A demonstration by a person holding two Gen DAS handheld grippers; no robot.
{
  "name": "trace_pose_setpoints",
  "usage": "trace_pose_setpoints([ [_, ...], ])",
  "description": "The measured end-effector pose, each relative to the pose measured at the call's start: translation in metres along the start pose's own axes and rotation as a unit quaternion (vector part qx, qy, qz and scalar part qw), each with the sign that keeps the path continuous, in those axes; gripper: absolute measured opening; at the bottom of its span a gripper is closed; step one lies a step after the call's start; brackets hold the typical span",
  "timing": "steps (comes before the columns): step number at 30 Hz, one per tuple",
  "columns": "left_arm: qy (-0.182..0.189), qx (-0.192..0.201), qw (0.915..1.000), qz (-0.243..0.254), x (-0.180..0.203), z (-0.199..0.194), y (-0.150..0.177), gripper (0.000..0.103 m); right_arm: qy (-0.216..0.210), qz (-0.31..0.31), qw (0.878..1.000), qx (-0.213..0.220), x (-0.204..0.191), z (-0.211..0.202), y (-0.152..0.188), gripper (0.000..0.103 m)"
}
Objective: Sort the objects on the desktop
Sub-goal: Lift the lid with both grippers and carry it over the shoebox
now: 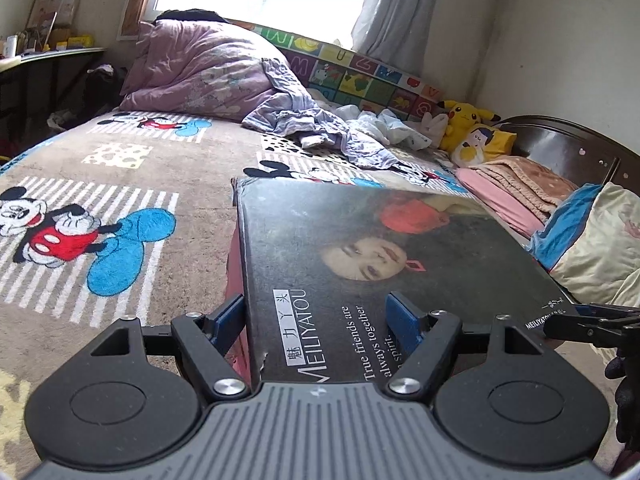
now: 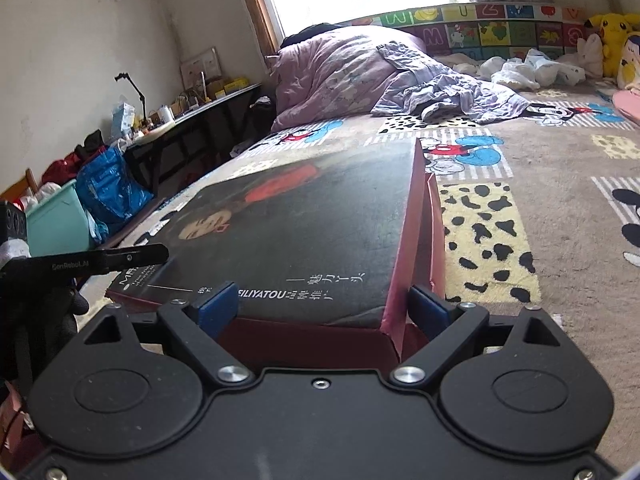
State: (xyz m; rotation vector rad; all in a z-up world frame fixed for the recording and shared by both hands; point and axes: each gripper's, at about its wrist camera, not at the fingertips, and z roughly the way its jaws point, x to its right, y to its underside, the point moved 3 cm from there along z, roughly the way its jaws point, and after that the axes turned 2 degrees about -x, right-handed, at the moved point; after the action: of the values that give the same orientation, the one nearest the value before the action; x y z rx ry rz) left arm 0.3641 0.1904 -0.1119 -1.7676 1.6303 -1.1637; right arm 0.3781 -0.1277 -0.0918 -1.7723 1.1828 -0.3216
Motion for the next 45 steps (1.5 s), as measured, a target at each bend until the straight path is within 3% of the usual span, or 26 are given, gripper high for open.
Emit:
trace_pose_setpoints([
  [15,-0.004,0.009,0.999,-0.044,-0.008,0.026,0.002,0.075,0.013,0.023,0.999,0.02,0.012,0.02,-0.01,0.093],
  [34,-0.024,0.005,0.9985,-0.049,0.004,0.039,-0.007,0.075,0.025,0.1,0.991,0.081,0.037,0.015,-0.001,0.092],
  [41,-0.045,-0.005,0.9988,-0.016,0.017,0.047,-0.013,0.075,0.028,0.135,0.988,0.076,0.052,0.023,0.002,0.092],
  [45,-0.058,-0.013,0.9981,-0.015,0.02,0.054,-0.014,0.075,0.034,0.131,0.988,0.069,0.057,0.029,0.001,0.081],
])
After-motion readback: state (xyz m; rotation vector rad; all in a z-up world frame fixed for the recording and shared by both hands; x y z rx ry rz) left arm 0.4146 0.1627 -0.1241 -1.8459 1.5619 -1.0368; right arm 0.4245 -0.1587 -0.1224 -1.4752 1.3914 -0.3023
